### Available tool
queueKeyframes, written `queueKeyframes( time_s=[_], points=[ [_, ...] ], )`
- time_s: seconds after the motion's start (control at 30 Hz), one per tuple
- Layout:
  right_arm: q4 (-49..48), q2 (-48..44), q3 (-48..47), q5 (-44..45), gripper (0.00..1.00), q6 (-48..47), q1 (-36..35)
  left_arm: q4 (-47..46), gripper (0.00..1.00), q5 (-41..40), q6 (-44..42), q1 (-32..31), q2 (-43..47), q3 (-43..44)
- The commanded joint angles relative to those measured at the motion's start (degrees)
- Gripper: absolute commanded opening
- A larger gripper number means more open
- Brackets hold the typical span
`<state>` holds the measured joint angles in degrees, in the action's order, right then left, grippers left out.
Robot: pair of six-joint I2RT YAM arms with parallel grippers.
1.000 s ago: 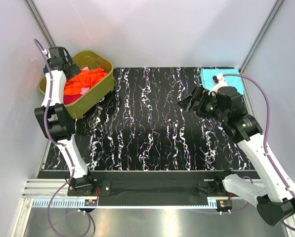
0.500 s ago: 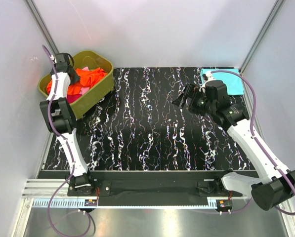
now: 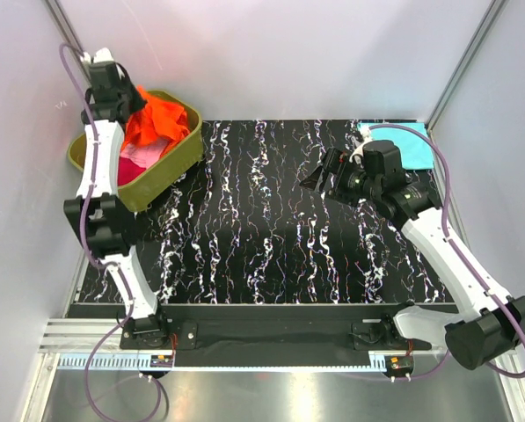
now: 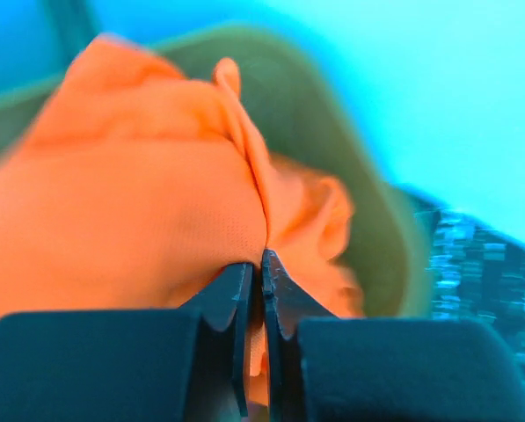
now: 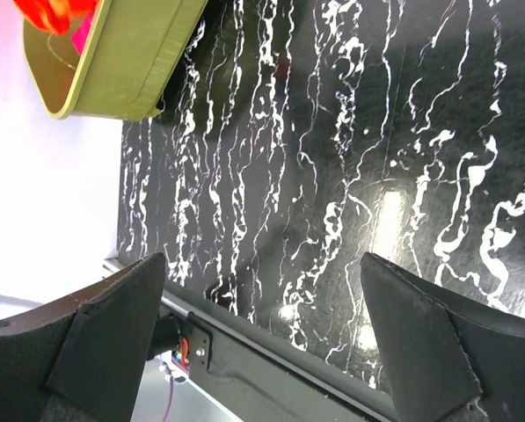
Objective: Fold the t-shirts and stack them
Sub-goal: Grab the tshirt from the pile, then move the tshirt to the center of the board
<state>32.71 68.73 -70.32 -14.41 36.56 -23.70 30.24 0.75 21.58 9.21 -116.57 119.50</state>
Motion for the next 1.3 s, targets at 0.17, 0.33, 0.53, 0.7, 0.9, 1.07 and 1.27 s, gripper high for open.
queueKeyframes(
  time_s=[0.17, 0.33, 0.53, 0.7, 0.9, 1.07, 1.27],
  points=[
    [-1.2, -4.0, 1.7, -3.8, 1.00, 2.6, -0.4, -11.6, 0.00, 7.4, 2.3, -0.9, 17.7, 0.6],
    [-0.9, -4.3, 0.8, -4.9, 1.00, 2.1, -0.3, -19.5, 0.00, 19.3, 10.2, -1.0, 25.7, -9.5],
    [0.3, -6.8, 0.0, -1.7, 1.00, 1.4, -0.3, -24.4, 0.00, 31.0, 17.4, -6.5, 36.9, -22.5],
    [2.4, -9.8, 2.4, 0.3, 1.00, 1.8, -0.3, -22.9, 0.00, 31.9, 17.4, -15.1, 46.9, -34.7],
    [3.2, -13.2, 7.1, 2.6, 1.00, 3.4, -0.3, -21.1, 0.01, 24.7, 15.4, -26.2, 53.8, -53.4],
    [3.5, -14.1, 10.1, 4.0, 1.00, 4.3, -0.3, -18.7, 0.07, 24.7, 13.5, -28.5, 49.8, -62.2],
    [4.5, -13.6, 14.3, 6.5, 1.00, 4.0, -0.4, -14.3, 0.47, 24.0, 11.3, -30.0, 44.8, -69.0]
  ],
)
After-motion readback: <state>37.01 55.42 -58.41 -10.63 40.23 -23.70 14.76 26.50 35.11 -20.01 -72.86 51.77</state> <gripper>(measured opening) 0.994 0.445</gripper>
